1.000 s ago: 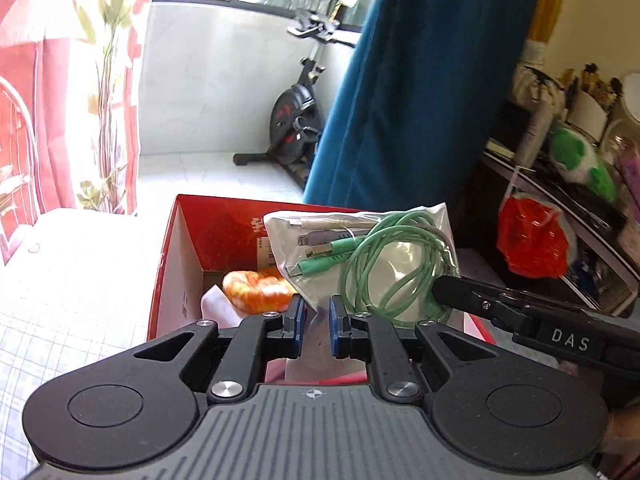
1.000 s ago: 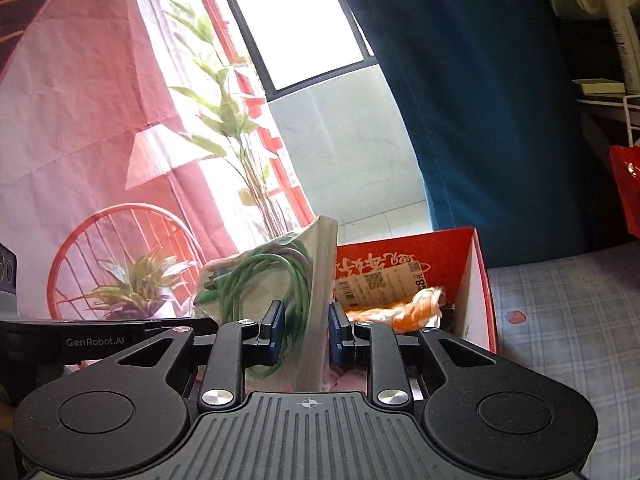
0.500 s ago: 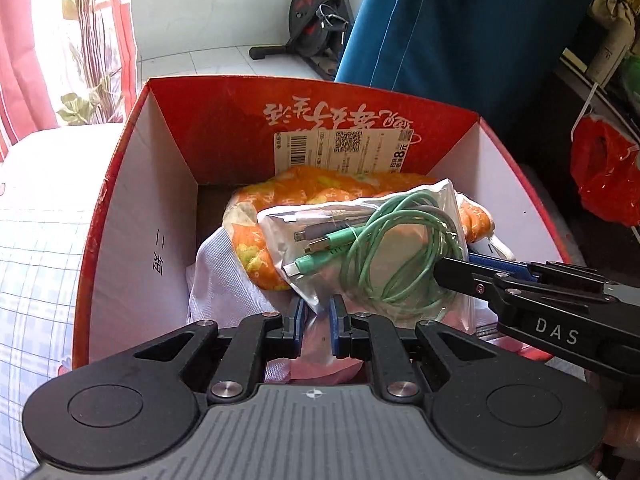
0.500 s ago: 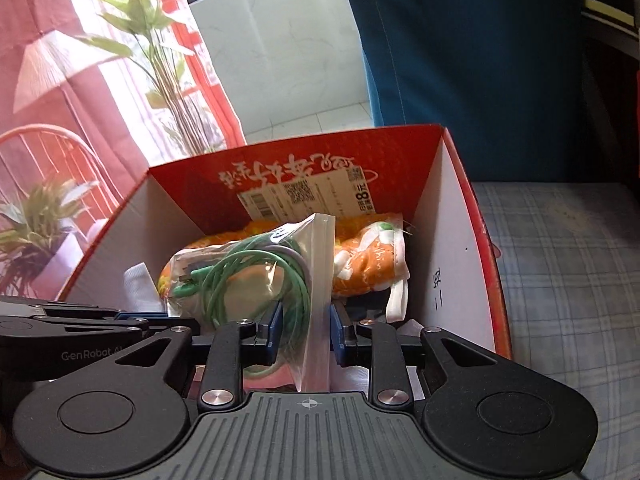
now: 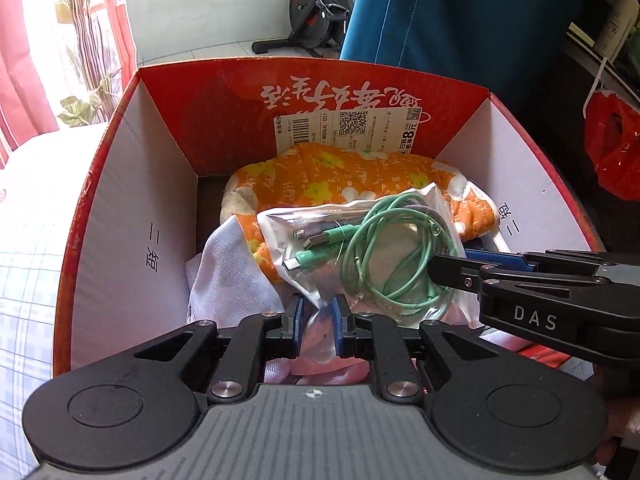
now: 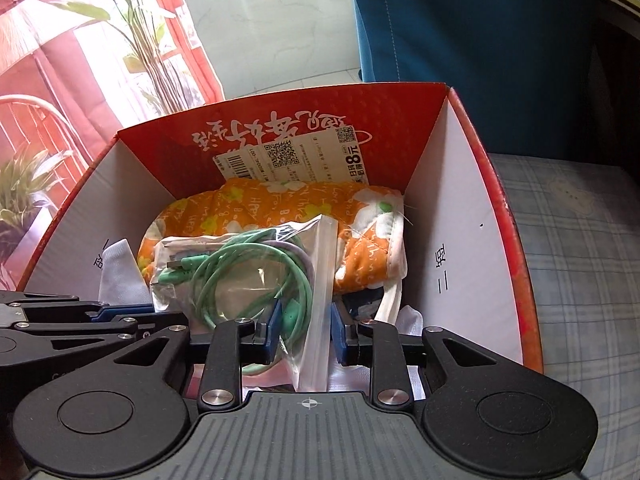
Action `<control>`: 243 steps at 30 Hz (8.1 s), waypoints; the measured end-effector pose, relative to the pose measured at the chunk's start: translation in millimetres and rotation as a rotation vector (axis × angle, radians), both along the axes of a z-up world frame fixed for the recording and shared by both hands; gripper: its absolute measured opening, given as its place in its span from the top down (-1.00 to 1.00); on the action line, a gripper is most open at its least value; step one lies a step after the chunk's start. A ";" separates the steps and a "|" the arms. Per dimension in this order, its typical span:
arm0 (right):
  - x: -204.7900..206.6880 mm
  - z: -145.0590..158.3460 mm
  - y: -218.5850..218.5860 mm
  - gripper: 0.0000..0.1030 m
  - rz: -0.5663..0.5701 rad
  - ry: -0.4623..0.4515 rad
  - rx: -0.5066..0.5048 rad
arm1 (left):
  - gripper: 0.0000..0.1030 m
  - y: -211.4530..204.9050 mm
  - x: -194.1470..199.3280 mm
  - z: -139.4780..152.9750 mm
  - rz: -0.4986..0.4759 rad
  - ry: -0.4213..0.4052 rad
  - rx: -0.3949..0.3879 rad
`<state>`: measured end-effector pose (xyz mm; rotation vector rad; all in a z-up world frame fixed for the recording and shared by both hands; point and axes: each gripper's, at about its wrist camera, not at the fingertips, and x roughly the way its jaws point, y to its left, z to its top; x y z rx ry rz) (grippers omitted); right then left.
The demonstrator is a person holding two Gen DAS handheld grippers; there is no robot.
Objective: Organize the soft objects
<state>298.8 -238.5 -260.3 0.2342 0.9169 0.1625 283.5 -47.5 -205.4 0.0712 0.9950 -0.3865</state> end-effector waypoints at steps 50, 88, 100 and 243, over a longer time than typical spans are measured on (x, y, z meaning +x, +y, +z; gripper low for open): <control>-180.6 -29.8 81.9 -0.26 0.430 -0.206 -0.071 | 0.09 94.4 -118.7 -35.2 -0.045 0.042 -0.215; -194.6 70.4 68.6 0.12 0.475 -0.429 -0.020 | 0.17 89.8 -172.8 75.7 -0.056 -0.191 -0.245; -162.0 109.4 49.6 0.12 0.434 -0.491 -0.049 | 0.09 65.8 -140.4 107.7 -0.076 -0.259 -0.260; -241.0 -43.2 1.4 -0.99 -0.013 -0.413 -0.114 | -0.32 110.8 -217.0 -47.4 0.351 -0.171 -0.208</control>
